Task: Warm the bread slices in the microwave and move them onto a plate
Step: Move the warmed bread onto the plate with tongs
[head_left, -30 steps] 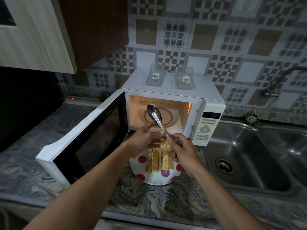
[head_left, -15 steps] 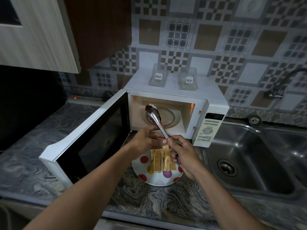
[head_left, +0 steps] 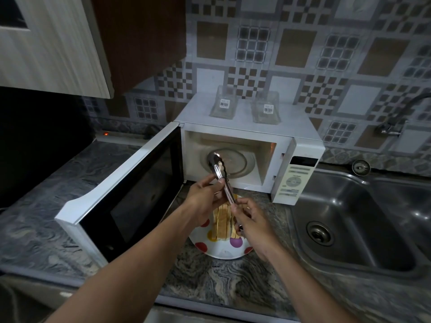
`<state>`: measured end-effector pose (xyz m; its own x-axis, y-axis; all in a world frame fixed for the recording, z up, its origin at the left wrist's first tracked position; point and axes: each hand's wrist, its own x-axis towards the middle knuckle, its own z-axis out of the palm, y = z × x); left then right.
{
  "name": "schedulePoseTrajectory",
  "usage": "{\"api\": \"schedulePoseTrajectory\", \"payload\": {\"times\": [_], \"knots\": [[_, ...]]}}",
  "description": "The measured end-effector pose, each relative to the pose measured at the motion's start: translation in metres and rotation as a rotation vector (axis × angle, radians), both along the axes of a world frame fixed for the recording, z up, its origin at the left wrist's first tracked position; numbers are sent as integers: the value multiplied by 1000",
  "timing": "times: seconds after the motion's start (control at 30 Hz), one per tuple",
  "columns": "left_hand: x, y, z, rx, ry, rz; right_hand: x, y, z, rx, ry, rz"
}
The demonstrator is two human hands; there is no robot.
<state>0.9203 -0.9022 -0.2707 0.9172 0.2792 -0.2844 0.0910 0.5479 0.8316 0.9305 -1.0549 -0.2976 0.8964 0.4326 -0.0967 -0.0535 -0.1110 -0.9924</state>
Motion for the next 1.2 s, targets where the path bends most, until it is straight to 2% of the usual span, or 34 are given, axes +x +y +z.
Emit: {"api": "schedulePoseTrajectory", "payload": {"times": [0.07, 0.17, 0.33, 0.57, 0.67, 0.73, 0.87, 0.93, 1.03, 1.2], "knots": [[-2, 2, -5, 15, 18, 36, -2, 1, -3, 1, 9, 16], [-2, 3, -11, 109, 50, 73, 2, 1, -10, -113, -60, 31], [-1, 18, -16, 361, 107, 168, 16, -11, -17, -393, -175, -151], [-1, 40, -45, 772, 208, 118, 50, -21, -50, -706, -256, -114], [7, 41, -65, 880, 281, 46, 62, -23, -64, -857, -284, -76], [15, 39, -80, 933, 361, 4, 69, -24, -73, -895, -314, -61], [28, 32, -103, 957, 354, -4, 80, -22, -85, -906, -371, -76], [31, 35, -109, 1002, 419, -30, 86, -22, -89, -929, -365, -88], [35, 48, -128, 1166, 546, 0, 94, -24, -97, -970, -365, -74], [32, 41, -120, 1305, 549, 84, 98, -24, -107, -992, -324, -87]]}}
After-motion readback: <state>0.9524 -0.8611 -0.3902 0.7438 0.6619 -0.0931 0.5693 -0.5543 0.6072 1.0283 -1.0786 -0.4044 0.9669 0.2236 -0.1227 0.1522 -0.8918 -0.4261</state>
